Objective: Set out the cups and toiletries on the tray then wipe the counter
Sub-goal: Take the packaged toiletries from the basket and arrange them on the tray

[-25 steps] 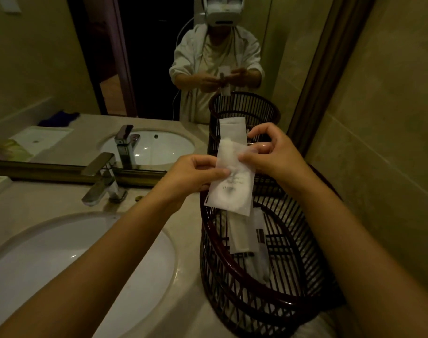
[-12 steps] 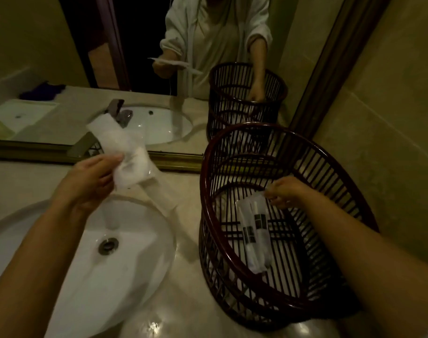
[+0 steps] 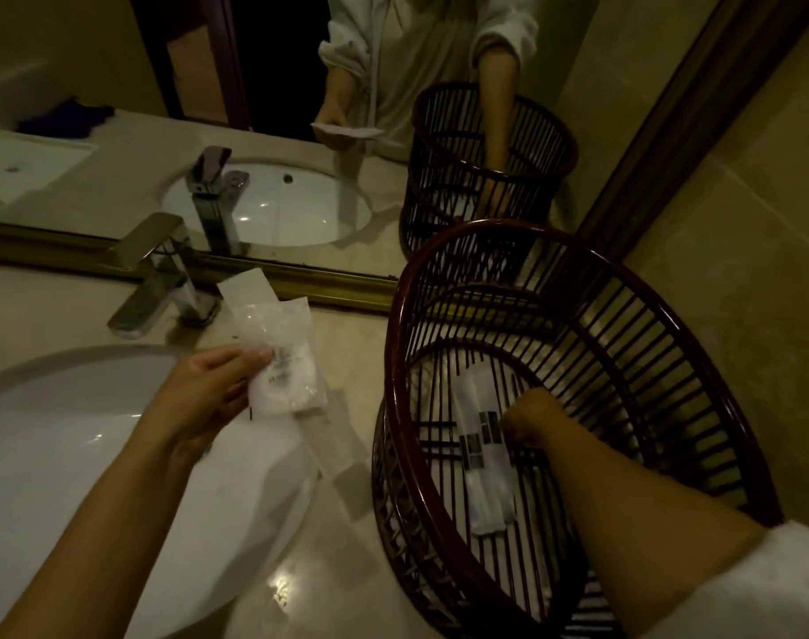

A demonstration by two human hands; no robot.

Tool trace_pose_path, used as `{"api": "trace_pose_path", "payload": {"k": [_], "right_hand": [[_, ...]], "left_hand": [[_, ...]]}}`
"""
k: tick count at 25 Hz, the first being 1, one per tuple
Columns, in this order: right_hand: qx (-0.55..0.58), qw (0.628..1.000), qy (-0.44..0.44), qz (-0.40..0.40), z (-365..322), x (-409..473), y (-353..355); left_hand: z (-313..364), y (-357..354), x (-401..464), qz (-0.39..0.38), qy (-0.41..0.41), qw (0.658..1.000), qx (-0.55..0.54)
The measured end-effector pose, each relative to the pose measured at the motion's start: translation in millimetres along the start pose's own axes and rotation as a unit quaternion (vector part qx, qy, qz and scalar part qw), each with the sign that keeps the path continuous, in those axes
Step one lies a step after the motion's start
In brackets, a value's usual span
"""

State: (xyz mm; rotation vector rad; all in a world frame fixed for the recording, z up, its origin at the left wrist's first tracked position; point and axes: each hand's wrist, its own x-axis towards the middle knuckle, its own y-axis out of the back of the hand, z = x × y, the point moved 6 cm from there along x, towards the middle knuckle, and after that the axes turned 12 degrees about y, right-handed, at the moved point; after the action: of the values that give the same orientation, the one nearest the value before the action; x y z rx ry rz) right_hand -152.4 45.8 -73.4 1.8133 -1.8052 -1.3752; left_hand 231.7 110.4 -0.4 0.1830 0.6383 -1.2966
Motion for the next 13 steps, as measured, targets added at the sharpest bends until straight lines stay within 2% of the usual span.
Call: {"api": "trace_pose_path", "payload": {"k": [2,4,6,9,13], "right_hand": [[0.017,1.000,0.014,0.021,-2.3,2.9,4.5],[0.051,0.999,0.006,0.006,-2.3,-1.3,-0.8],[0.018,1.000,0.003,-0.024,2.9,-5.5,-10.3],[-0.034,0.999,0.028,-0.018,1.3,-8.0,-14.0],[0.055,0.996,0.059,0.036,-1.8,-5.9,-2.1]], "left_hand": [[0.0,-1.7,-0.7,-0.009,-0.001,1.000,0.000],[-0.7,-1.9,0.7,-0.013,0.000,1.000,-0.007],[-4.3,-1.1,2.7,-0.009,0.008,1.000,-0.012],[-11.5,2.9,6.7,-0.005,0.014,1.000,-0.010],[-19.2,6.9,12.5,-0.012,0.018,1.000,-0.010]]}}
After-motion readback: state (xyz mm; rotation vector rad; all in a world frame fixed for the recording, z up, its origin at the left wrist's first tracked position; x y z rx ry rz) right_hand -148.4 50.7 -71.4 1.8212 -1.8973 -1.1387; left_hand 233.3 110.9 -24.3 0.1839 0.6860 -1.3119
